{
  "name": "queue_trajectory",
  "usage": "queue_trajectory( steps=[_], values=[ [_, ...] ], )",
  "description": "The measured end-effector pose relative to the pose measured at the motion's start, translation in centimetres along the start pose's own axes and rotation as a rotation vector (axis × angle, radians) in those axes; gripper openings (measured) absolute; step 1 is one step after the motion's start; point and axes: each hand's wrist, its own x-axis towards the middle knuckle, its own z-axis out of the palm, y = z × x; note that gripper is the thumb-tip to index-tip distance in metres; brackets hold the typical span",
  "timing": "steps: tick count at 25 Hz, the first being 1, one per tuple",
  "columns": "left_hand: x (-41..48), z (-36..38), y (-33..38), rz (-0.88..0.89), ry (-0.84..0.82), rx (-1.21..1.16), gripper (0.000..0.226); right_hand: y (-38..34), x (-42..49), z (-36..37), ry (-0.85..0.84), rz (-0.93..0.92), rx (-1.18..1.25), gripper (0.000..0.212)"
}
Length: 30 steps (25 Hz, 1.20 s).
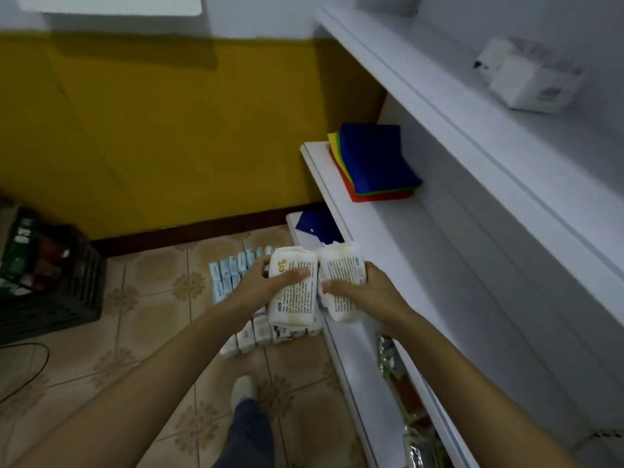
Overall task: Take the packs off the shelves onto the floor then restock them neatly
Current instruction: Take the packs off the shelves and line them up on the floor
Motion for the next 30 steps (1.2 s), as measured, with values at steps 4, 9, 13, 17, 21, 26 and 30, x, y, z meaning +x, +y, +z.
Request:
queue_trajectory(
  steps=[4,9,13,17,21,26,30],
  values=[
    [8.3,-3.5,-3.5,-0.146,0.070,-0.045,0.078,2.9,8.1,3.0,0.078,0.180,0.057,0.057],
    [15.1,-5.6,-9.5,-0.352,0.069,0.025,0.050,8.6,14.2,7.2,0.141,0.406,0.083,0.058],
    [20.3,-5.8,-19.0,-0.468,0.055,0.149,0.050,17.7,18.7,10.1,0.130,0.558,0.073,0.051],
    [25.2,-4.4,-33.6,-0.633,0.190,0.353,0.083,30.5,23.6,14.8,0.132,0.627,-0.092,0.050],
    [31.6,-1.9,-47.5,-0.749,0.277,0.652,0.091,44.8,30.2,18.0,0.146,0.639,-0.348,0.067],
    [40.6,3.8,-61.3,-0.861,0.296,0.262,0.102,59.0,38.2,20.2,0.124,0.533,-0.652,0.072],
    [43.2,6.6,-65.3,-0.872,0.426,-0.079,0.086,62.7,39.9,22.0,0.217,0.315,-0.730,0.067]
  ],
)
